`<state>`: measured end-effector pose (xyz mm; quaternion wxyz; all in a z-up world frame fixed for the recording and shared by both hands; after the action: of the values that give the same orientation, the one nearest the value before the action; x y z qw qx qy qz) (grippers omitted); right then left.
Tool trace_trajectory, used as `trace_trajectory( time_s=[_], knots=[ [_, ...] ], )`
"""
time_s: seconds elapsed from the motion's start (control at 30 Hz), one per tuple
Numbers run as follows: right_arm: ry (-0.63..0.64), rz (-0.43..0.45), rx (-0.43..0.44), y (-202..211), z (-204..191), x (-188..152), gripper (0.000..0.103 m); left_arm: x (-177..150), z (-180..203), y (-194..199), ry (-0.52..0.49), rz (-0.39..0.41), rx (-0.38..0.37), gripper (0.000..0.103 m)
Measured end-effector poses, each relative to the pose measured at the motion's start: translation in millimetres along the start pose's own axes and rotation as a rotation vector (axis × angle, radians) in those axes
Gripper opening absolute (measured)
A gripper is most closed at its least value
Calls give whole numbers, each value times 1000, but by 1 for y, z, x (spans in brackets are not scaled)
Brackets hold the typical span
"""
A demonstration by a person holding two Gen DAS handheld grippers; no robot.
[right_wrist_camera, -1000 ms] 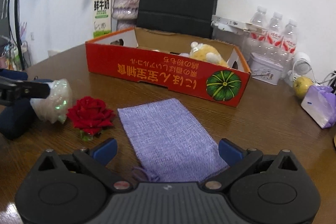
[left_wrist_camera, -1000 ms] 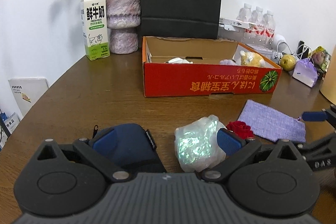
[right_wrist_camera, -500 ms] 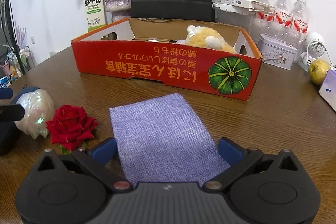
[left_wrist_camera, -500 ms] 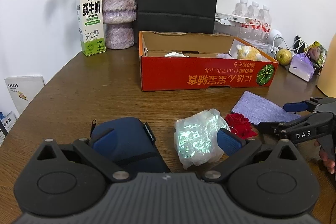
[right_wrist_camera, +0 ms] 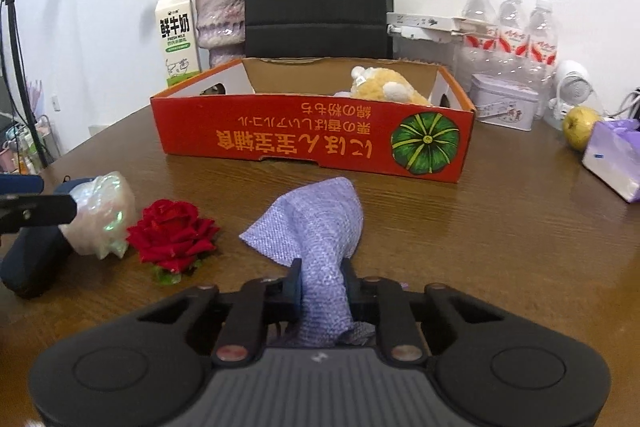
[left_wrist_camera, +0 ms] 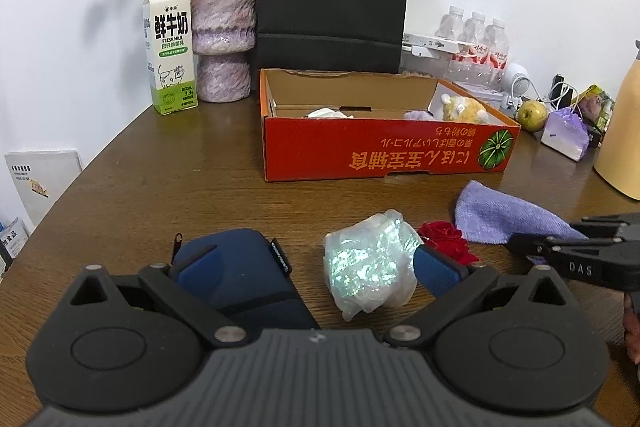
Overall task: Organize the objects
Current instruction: 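Grasp the lilac drawstring bag with the right tool, then grasp the navy blue pouch with the left tool while the right tool holds the lilac bag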
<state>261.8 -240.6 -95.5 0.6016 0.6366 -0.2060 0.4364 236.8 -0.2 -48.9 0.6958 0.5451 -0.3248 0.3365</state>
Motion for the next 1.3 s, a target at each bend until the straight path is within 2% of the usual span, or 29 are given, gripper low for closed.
trace_trajectory(
  time_s=[0.17,0.47,0.6,0.8,0.93,1.07,1.3],
  knots=[
    [24,60,-64,22,-15,-4,15,0,-2,5,5,10,-4,103],
    [54,128,-94,46,-32,-8,15,-14,-16,25,44,-12,-1,103],
    [58,128,-95,47,-34,-8,15,-16,-27,21,72,-44,48,103],
    [68,133,-93,50,-36,-9,15,-18,-37,-3,115,-129,163,103],
    [76,134,-87,50,-38,-9,15,-18,-43,-16,155,-161,205,103],
    [72,134,-82,51,-37,-9,16,-19,-39,-24,114,-142,262,103],
    [64,133,-73,50,-36,-10,16,-18,-38,-26,117,-133,270,103]
  ],
)
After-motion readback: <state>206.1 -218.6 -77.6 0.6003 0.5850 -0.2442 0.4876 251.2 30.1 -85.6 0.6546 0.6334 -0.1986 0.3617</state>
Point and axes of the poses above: each gripper's, at about its wrist camera, not at the fingertips, and y roughly against the way its jaws point, z to its right, x to its top, the point moved 4 cm from there along -y, roughly the way its jaws point, and after that the axes turned 10 degrees about y, right-handed, at the moved point
